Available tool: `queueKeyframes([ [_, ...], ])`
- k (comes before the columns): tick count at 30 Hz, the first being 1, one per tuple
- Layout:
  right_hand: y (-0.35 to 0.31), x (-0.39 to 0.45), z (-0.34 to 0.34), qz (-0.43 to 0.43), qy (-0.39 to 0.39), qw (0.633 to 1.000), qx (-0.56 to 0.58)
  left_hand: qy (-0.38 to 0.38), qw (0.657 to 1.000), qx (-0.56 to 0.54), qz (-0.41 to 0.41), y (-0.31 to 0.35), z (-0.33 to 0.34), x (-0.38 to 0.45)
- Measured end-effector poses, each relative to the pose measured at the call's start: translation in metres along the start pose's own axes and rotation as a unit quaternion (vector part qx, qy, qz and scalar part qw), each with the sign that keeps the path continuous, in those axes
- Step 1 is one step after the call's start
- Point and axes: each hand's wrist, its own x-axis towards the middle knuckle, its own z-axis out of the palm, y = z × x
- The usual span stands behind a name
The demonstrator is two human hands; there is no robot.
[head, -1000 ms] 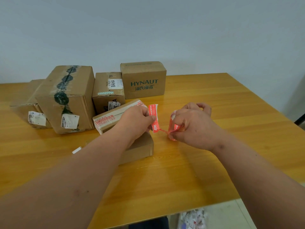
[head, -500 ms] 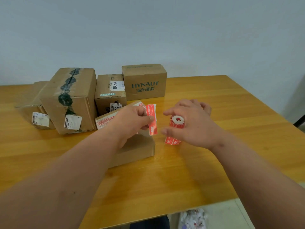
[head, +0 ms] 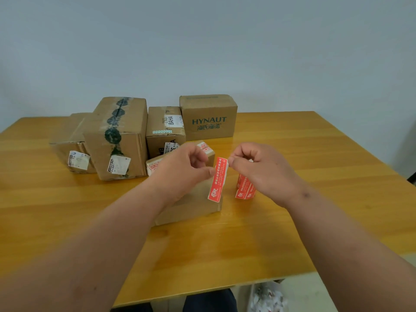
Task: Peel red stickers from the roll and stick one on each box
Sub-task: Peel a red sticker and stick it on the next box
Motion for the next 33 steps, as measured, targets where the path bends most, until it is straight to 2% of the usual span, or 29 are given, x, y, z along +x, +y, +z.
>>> queueKeyframes([
  [2,-0.004,-0.003,0.004,0.002,0.007,1.0,0.012,0.049,0.998,-0.025,0.035,0.003,-0.002,-0.008],
  [5,-0.008,-0.007,0.013,0.004,0.004,1.0,0.027,0.028,0.998,-0.022,0.043,0.006,-0.002,-0.019],
  [7,-0.009,-0.009,0.018,0.01,0.005,1.0,0.017,0.005,0.999,-0.025,0.025,0.006,-0.002,-0.024],
  [12,-0.014,-0.013,0.022,0.014,-0.007,0.999,0.031,-0.025,0.993,-0.111,-0.036,-0.002,-0.008,-0.027],
  [15,-0.017,-0.015,0.024,0.004,-0.015,1.0,0.027,-0.019,0.99,-0.129,-0.05,-0.002,-0.009,-0.028],
  [20,-0.016,-0.016,0.025,0.009,-0.024,1.0,0.002,0.024,0.994,-0.086,-0.071,-0.002,-0.013,-0.029],
  [23,-0.008,-0.016,0.025,0.026,-0.021,0.998,-0.05,0.091,0.984,-0.114,-0.103,-0.008,-0.023,-0.027],
  [26,-0.001,-0.016,0.024,0.052,-0.054,0.983,-0.166,0.168,0.959,-0.178,-0.142,-0.015,-0.036,-0.024],
  [30,0.002,-0.018,0.027,0.066,-0.127,0.91,-0.39,0.226,0.938,-0.212,-0.154,-0.022,-0.044,-0.022],
  [33,0.0,-0.018,0.032,0.052,-0.137,0.876,-0.459,0.208,0.945,-0.208,-0.145,-0.024,-0.043,-0.022],
])
